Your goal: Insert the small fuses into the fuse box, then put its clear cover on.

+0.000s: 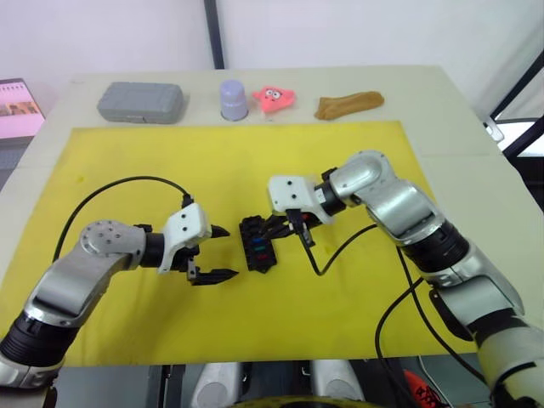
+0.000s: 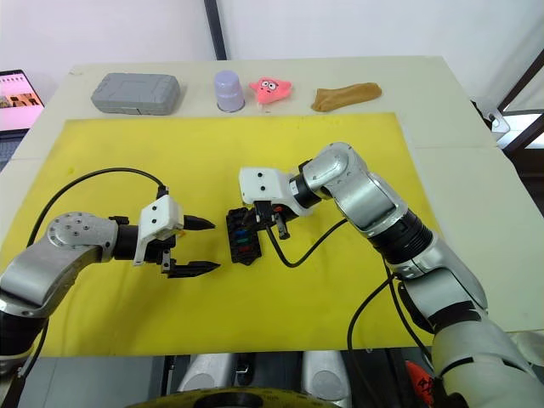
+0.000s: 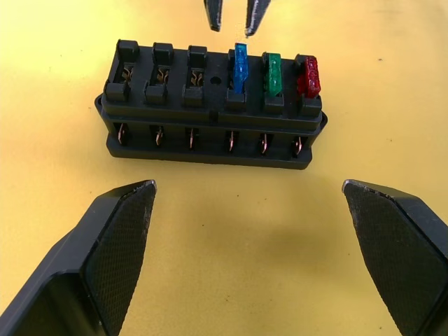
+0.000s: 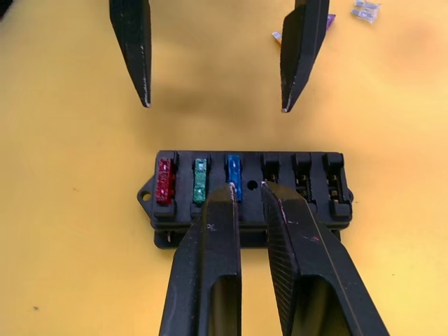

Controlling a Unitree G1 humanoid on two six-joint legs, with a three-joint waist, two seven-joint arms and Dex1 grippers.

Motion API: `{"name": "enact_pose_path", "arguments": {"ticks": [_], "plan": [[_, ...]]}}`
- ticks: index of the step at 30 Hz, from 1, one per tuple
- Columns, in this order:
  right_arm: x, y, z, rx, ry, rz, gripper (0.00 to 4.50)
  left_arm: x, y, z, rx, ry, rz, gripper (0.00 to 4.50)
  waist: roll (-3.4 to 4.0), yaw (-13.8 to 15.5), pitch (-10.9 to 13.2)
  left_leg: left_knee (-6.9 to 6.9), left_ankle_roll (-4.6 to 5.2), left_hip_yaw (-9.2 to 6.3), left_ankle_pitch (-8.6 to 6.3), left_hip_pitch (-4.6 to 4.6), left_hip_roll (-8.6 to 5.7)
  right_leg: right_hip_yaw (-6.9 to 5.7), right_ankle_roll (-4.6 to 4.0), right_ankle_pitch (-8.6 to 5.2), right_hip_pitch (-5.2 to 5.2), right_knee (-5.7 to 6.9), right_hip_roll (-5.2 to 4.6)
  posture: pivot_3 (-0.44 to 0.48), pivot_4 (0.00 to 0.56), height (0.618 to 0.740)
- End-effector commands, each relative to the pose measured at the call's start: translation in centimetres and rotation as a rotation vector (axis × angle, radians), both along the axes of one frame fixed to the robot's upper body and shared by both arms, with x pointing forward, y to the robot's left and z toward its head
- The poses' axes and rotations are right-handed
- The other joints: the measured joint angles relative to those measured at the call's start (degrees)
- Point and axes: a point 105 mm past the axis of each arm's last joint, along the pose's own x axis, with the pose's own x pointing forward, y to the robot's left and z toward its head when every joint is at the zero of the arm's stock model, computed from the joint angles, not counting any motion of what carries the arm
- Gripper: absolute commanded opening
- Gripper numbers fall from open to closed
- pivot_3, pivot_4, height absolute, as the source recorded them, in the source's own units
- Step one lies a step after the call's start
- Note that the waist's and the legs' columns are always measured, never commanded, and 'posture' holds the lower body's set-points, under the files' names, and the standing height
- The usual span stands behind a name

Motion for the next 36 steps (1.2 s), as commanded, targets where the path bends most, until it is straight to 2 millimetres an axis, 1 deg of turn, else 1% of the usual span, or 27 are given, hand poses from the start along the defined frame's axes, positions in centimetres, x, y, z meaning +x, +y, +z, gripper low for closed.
{"name": "enact_pose_path", "arguments": {"ticks": [1,8,10,11,19,23,32,34,36], "plan": [[-0.7,0.9,1.8,0.063,-0.006,0.031,0.64,0.1,-0.3,0.8,-0.001,-0.042,-0.024,4.50,0.00,0.0,0.0,0.00,0.00,0.00,0.00,0.00,0.00,0.00,0.00,0.00,0.00,0.00,0.00,0.000,0.150,0.731],[-0.7,1.0,2.6,0.146,0.011,0.026,0.64,0.1,-0.1,0.8,0.000,-0.042,-0.017,4.50,0.00,0.0,0.0,0.00,0.00,0.00,0.00,0.00,0.00,0.00,0.00,0.00,0.00,0.00,0.00,0.000,0.150,0.731],[-1.0,0.5,1.8,0.156,0.018,0.041,0.10,0.1,-0.1,0.8,-0.001,-0.043,-0.014,4.50,-0.01,0.1,0.0,0.00,0.00,0.00,0.00,0.00,0.00,0.00,0.00,0.00,0.00,0.00,0.00,0.000,0.150,0.731],[-1.0,0.4,1.4,0.166,0.020,0.044,0.02,0.1,-0.1,0.8,-0.001,-0.043,-0.014,4.50,-0.01,0.1,0.0,0.00,0.01,-0.01,-0.01,0.00,0.00,0.00,0.00,0.00,0.01,0.00,0.00,0.000,0.150,0.731],[-0.9,0.3,0.0,0.251,0.027,0.053,0.02,0.2,0.1,0.8,0.003,-0.043,-0.008,4.50,0.00,0.0,0.0,0.00,0.00,0.00,0.00,0.01,0.00,0.00,0.00,0.00,0.00,0.00,0.01,0.000,0.150,0.731],[-0.5,0.5,-0.2,0.281,0.037,0.035,0.02,0.2,0.2,0.8,0.006,-0.042,-0.008,4.50,0.00,0.0,0.0,0.00,0.00,0.01,0.00,0.00,0.00,0.00,0.00,0.00,0.00,0.00,0.00,0.000,0.150,0.731],[0.0,0.8,-1.0,0.279,0.055,0.017,0.02,0.2,0.3,0.9,0.008,-0.043,-0.009,4.50,0.00,0.0,0.0,0.00,-0.01,0.00,0.00,0.00,0.00,0.00,0.00,0.00,0.00,0.01,0.01,0.000,0.150,0.731],[0.1,0.7,-1.6,0.262,0.063,0.015,0.02,0.2,0.3,0.9,0.009,-0.043,-0.009,4.50,0.00,0.0,0.0,0.00,-0.01,0.01,0.00,0.00,0.00,0.00,0.00,0.00,0.00,0.00,0.00,0.000,0.150,0.731],[0.3,0.4,-2.7,0.230,0.066,0.004,0.02,0.2,0.2,0.9,0.009,-0.044,-0.008,4.50,0.00,0.0,0.0,0.00,-0.01,0.00,0.00,0.01,0.00,0.00,0.00,0.00,0.00,0.01,0.01,0.000,0.150,0.731]]}}
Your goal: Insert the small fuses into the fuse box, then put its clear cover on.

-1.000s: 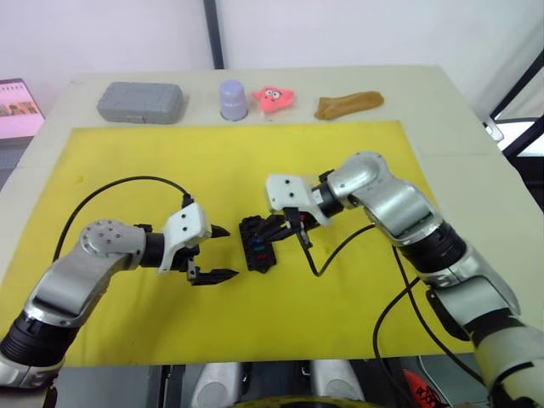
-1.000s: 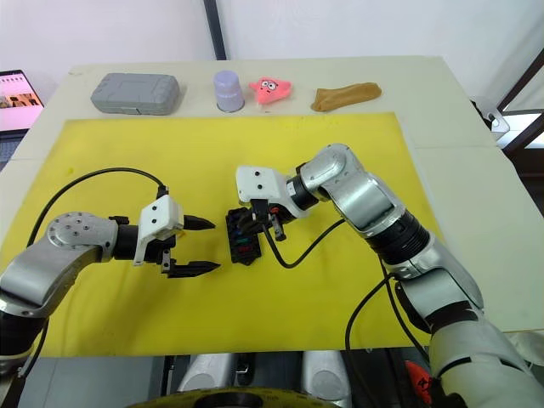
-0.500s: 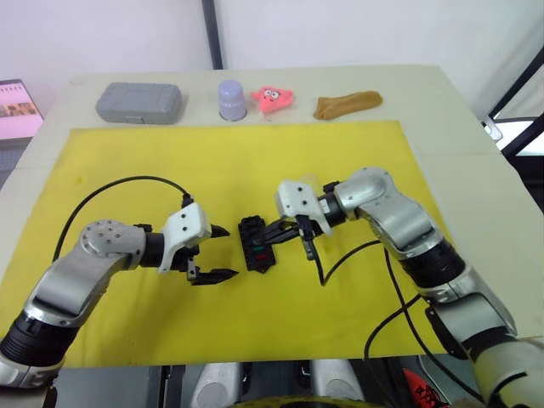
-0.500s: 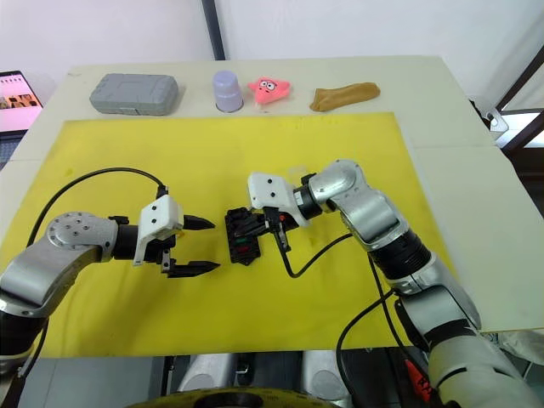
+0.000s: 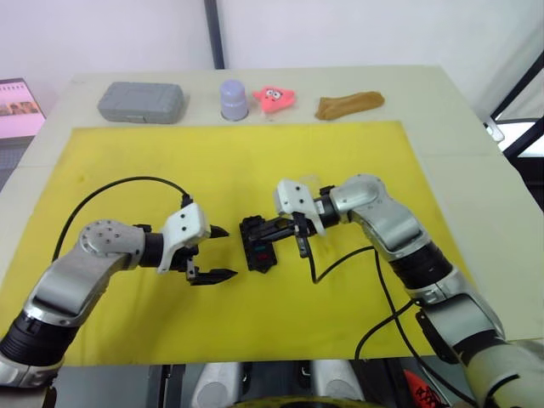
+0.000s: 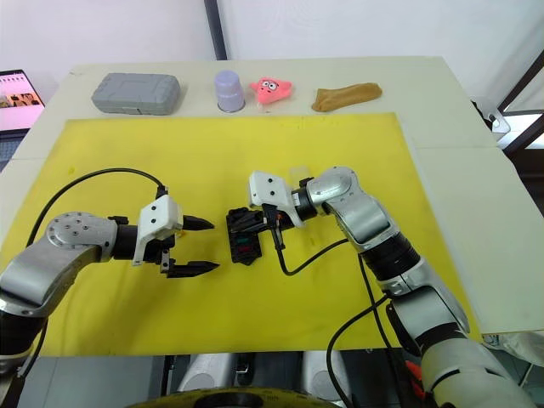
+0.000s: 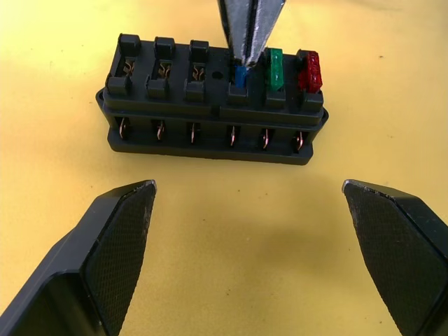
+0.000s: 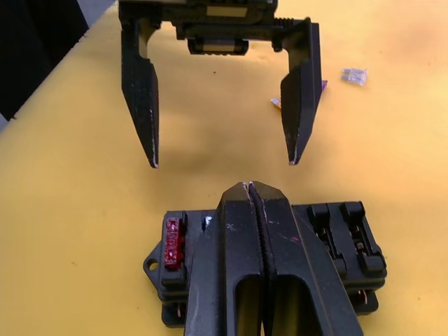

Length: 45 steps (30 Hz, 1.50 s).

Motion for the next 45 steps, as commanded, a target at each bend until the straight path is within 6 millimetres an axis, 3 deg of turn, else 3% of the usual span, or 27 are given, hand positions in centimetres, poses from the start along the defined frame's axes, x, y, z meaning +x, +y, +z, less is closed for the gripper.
{"name": "enact_pose_path", "arguments": {"ticks": [1,7,17,21,24,27,31,40,43,45], "plan": [[0.2,-0.2,-1.3,-0.038,-0.020,0.003,0.02,0.2,0.1,1.0,0.006,-0.051,-0.009,4.50,0.00,0.0,0.0,0.00,0.00,0.00,0.00,0.00,0.00,0.00,0.00,0.00,0.00,0.00,0.00,0.000,0.150,0.731],[0.8,-1.2,-4.1,-0.133,-0.017,-0.022,0.02,0.2,0.1,1.0,0.008,-0.053,-0.009,4.50,0.00,0.0,0.0,-0.04,0.02,0.01,-0.01,0.32,0.00,0.00,0.00,0.00,0.28,-0.01,0.01,0.000,0.150,0.731],[0.8,-1.9,-5.3,-0.197,-0.058,0.000,0.02,0.2,0.1,1.0,0.007,-0.054,-0.011,4.50,0.01,0.0,-0.1,-0.04,0.06,0.00,-0.04,0.46,0.00,0.00,0.00,0.00,0.44,0.00,0.01,0.000,0.150,0.731],[1.0,-1.0,-2.3,-0.086,-0.055,-0.009,0.02,0.3,0.1,1.4,-0.006,-0.062,-0.007,4.50,0.01,0.0,-0.1,-0.04,0.06,0.00,-0.04,0.46,0.00,0.00,0.00,0.00,0.44,0.00,0.01,0.000,0.150,0.731],[1.2,-0.7,1.7,0.050,-0.034,-0.036,0.02,0.7,-0.2,3.1,-0.087,-0.068,0.003,4.50,0.00,0.2,-0.1,-0.03,0.05,-0.01,-0.03,0.41,0.00,0.00,0.00,0.00,0.40,0.00,0.01,0.000,0.150,0.731],[1.5,-1.3,3.5,0.097,-0.043,-0.065,0.02,0.8,0.2,4.4,-0.130,-0.069,0.019,4.50,0.01,0.1,-0.1,-0.02,0.02,-0.01,-0.01,0.36,0.00,0.00,0.00,0.00,0.34,-0.01,-0.01,0.000,0.150,0.731],[2.3,-3.5,5.6,0.157,-0.119,-0.149,0.02,1.3,3.0,6.0,-0.119,-0.091,0.093,4.50,0.01,0.0,-0.1,-0.07,0.01,-0.01,-0.01,0.29,0.00,0.00,-0.01,0.00,0.22,0.00,0.00,0.000,0.150,0.731],[2.5,-11.2,6.4,0.029,-0.187,-0.260,0.02,0.2,11.8,6.7,0.001,-0.035,0.355,4.50,0.04,0.0,0.0,-0.09,0.33,0.04,-0.19,0.28,0.00,0.01,-0.01,-0.01,0.23,-0.05,-0.03,0.000,0.150,0.731],[2.4,-14.7,6.7,-0.031,-0.184,-0.339,0.88,-0.9,16.2,6.9,0.049,-0.030,0.500,4.50,0.05,0.0,0.0,-0.09,0.36,0.03,-0.21,0.28,0.02,0.00,-0.01,-0.01,0.22,-0.05,-0.03,0.000,0.150,0.731],[2.5,-16.7,7.0,-0.060,-0.188,-0.396,1.80,-1.7,18.8,7.1,0.077,-0.032,0.578,4.50,0.05,0.0,0.0,-0.15,0.39,0.04,-0.23,0.27,0.02,0.00,-0.02,-0.02,0.22,-0.10,-0.04,0.000,0.150,0.731]]}}
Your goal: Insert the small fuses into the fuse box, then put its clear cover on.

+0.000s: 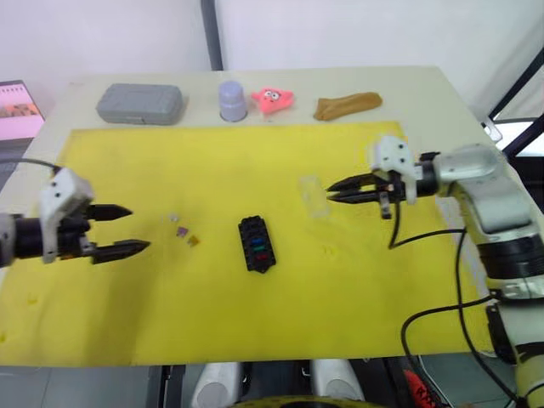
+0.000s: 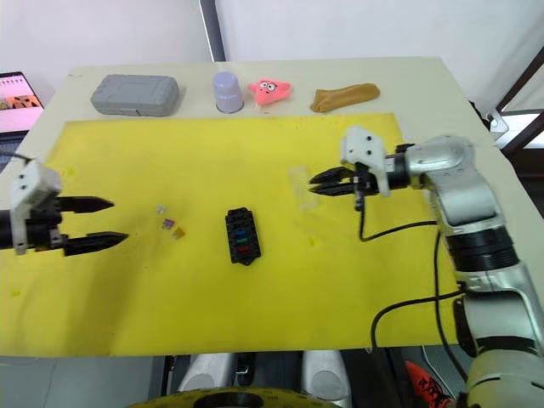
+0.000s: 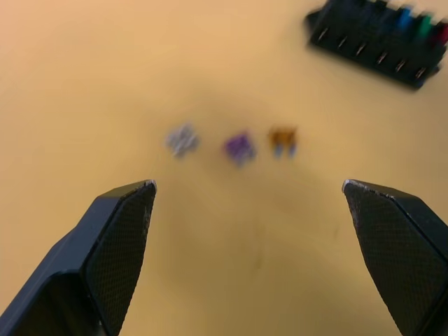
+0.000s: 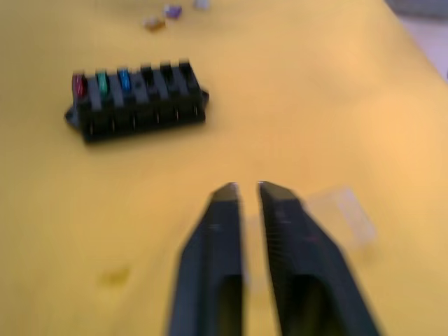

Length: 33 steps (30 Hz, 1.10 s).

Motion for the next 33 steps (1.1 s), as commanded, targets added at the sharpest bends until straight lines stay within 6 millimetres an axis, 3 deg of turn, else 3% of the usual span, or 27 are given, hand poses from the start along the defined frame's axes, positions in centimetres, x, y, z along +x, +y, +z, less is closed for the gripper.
{"name": "enact_pose_path", "arguments": {"ticks": [1,5,9,14,18,22,25,30,33], "plan": [[0.1,-3.3,1.7,-0.018,-0.049,-0.086,2.36,-1.0,4.2,2.0,0.057,-0.062,0.125,4.50,0.01,0.0,0.0,0.00,0.01,0.01,-0.01,0.00,0.00,0.00,0.00,0.00,0.00,-0.01,-0.01,0.000,0.150,0.731],[0.3,-5.7,1.7,-0.066,-0.062,-0.152,4.37,-1.9,5.9,1.9,0.057,-0.060,0.179,4.50,0.02,0.0,0.0,0.00,0.03,0.04,-0.02,0.02,0.00,0.00,0.00,0.00,0.02,-0.03,-0.05,0.000,0.150,0.731],[0.4,-6.8,1.7,-0.096,-0.075,-0.184,4.45,-2.3,6.7,1.6,0.065,-0.056,0.202,4.50,0.04,0.0,0.0,0.00,0.03,0.05,-0.02,0.01,0.01,0.00,0.00,0.00,0.02,-0.03,-0.07,0.000,0.150,0.731],[0.6,-6.1,1.9,-0.087,-0.094,-0.168,4.45,-1.8,5.7,1.2,0.046,-0.054,0.169,4.50,0.06,0.0,0.0,-0.01,0.02,0.04,-0.03,0.00,0.01,0.01,0.00,0.00,0.01,-0.03,-0.07,0.000,0.150,0.731],[0.7,-3.7,2.6,-0.044,-0.128,-0.105,4.45,-0.4,3.1,0.4,-0.048,-0.060,0.099,4.50,0.09,0.0,0.0,0.00,0.02,0.04,-0.03,0.00,0.01,0.01,0.00,0.00,0.01,-0.03,-0.07,0.000,0.150,0.731],[-0.3,0.5,3.3,0.001,-0.141,0.037,4.45,0.7,-0.4,-0.6,-0.219,0.011,0.012,4.50,0.09,0.0,0.0,0.00,-0.01,0.03,-0.01,-0.04,0.02,0.01,0.00,0.00,-0.03,-0.01,-0.06,0.000,0.150,0.731],[-1.5,3.5,3.5,0.028,-0.136,0.142,4.45,0.3,-2.9,-1.5,-0.346,0.149,-0.068,4.50,0.08,-0.1,0.0,0.01,-0.08,0.03,0.03,-0.06,0.02,0.01,0.01,0.01,-0.05,0.01,-0.05,0.000,0.150,0.731],[-3.7,7.8,3.5,0.066,-0.139,0.295,4.45,0.5,-4.4,-1.7,-0.540,0.315,-0.071,4.50,0.08,0.1,0.0,0.03,-0.14,0.02,0.06,-0.06,0.02,0.01,0.01,0.01,-0.06,0.03,-0.04,0.000,0.150,0.731],[-4.5,9.3,3.4,0.080,-0.139,0.334,4.45,0.9,-4.7,-2.0,-0.597,0.371,-0.052,4.50,0.06,0.1,0.0,0.07,-0.14,0.00,0.07,-0.06,0.01,0.00,0.01,0.01,-0.05,0.06,-0.03,0.000,0.150,0.731]]}}
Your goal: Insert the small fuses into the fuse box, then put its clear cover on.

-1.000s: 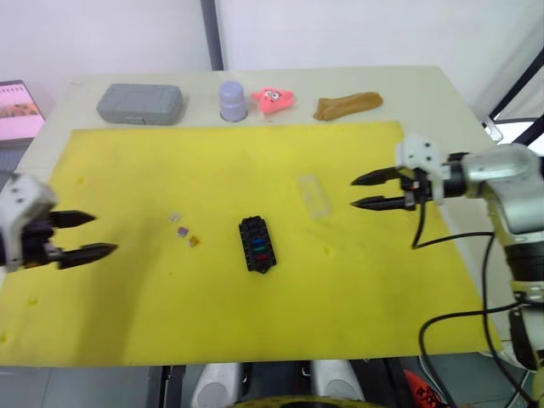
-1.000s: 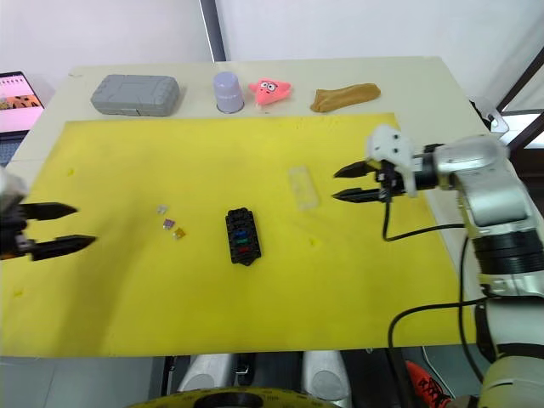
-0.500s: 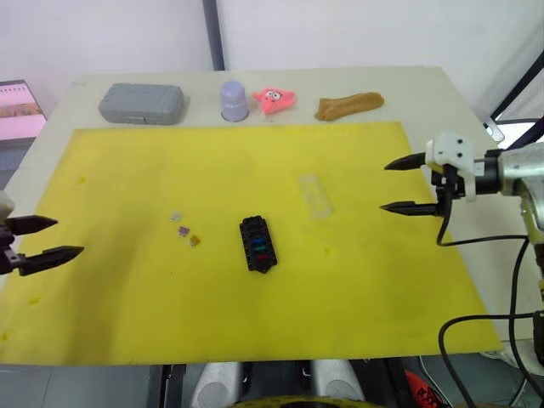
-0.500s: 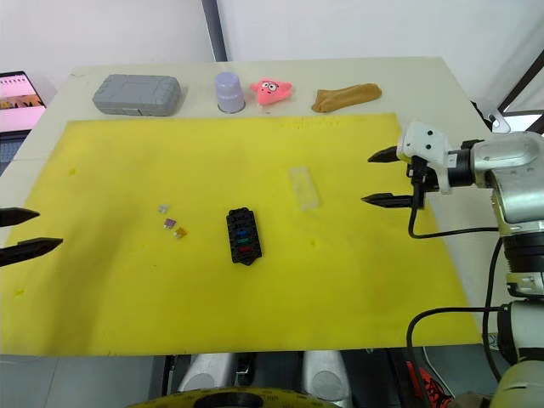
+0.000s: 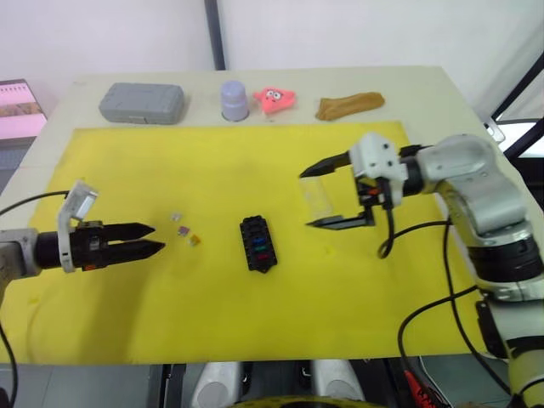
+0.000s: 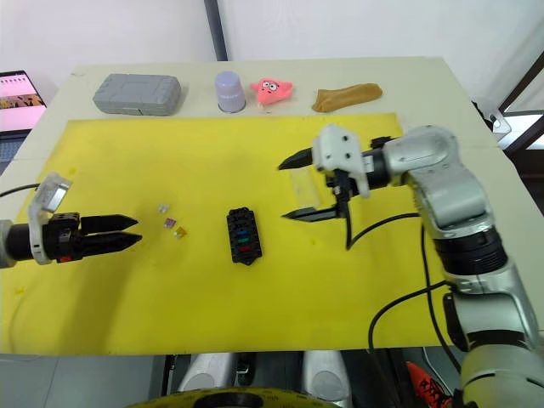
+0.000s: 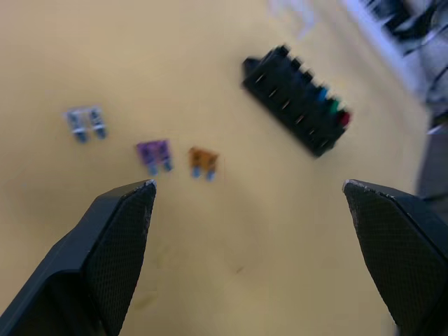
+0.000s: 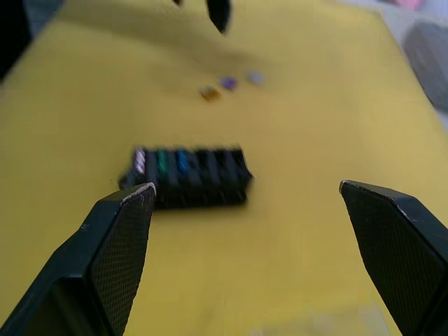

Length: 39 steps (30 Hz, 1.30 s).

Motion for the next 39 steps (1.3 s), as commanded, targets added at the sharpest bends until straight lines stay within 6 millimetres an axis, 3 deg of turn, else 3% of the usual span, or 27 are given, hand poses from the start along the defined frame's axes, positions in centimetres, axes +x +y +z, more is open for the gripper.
{"name": "enact_pose_path", "arguments": {"ticks": [1,5,9,12,17,21,39], "plan": [[-1.0,1.3,1.1,0.025,-0.046,0.042,4.45,0.6,0.1,0.2,-0.068,0.046,0.030,4.50,0.00,0.0,0.0,0.01,-0.03,0.00,0.02,0.00,-0.01,0.00,0.00,0.00,0.00,0.00,0.00,0.000,0.150,0.731],[-1.5,1.8,1.0,0.032,-0.039,0.062,4.45,2.2,1.2,1.3,-0.162,0.057,0.127,4.50,-0.05,0.0,0.0,0.02,-0.14,-0.01,0.09,0.00,-0.02,-0.01,0.00,0.00,-0.01,0.02,0.03,0.000,0.150,0.731],[-2.0,2.4,0.5,0.022,-0.046,0.083,4.45,4.1,3.4,1.5,-0.217,0.082,0.268,4.50,-0.06,-0.1,0.0,0.01,-0.17,-0.01,0.10,0.01,-0.01,-0.01,0.00,0.00,-0.02,0.04,0.06,0.000,0.150,0.731],[-2.0,2.9,0.6,0.025,-0.058,0.094,4.45,4.9,3.9,0.7,-0.237,0.118,0.310,4.50,-0.06,-0.1,0.0,0.02,-0.19,0.00,0.11,0.01,-0.02,-0.01,0.00,0.00,-0.03,0.05,0.07,0.000,0.150,0.731],[-1.7,3.1,0.7,0.016,-0.080,0.094,4.45,5.7,3.3,-1.0,-0.240,0.188,0.311,4.50,-0.08,-0.1,0.0,0.02,-0.22,0.01,0.13,0.00,-0.03,-0.01,0.01,0.00,-0.03,0.07,0.06,0.000,0.150,0.731],[-1.5,3.1,0.7,0.011,-0.087,0.083,4.50,6.4,2.6,-1.7,-0.249,0.213,0.298,3.27,-0.12,0.0,-0.1,0.05,-0.22,0.01,0.13,-0.01,-0.04,-0.01,0.01,0.01,-0.03,0.07,0.06,0.000,0.150,0.731],[-1.0,2.6,1.0,0.004,-0.098,0.033,4.50,7.9,0.9,-4.5,-0.231,0.350,0.247,3.27,-0.13,0.2,-0.1,0.07,-0.22,0.01,0.15,0.00,-0.09,-0.03,0.02,0.01,-0.01,0.12,0.15,0.000,0.150,0.731]]}}
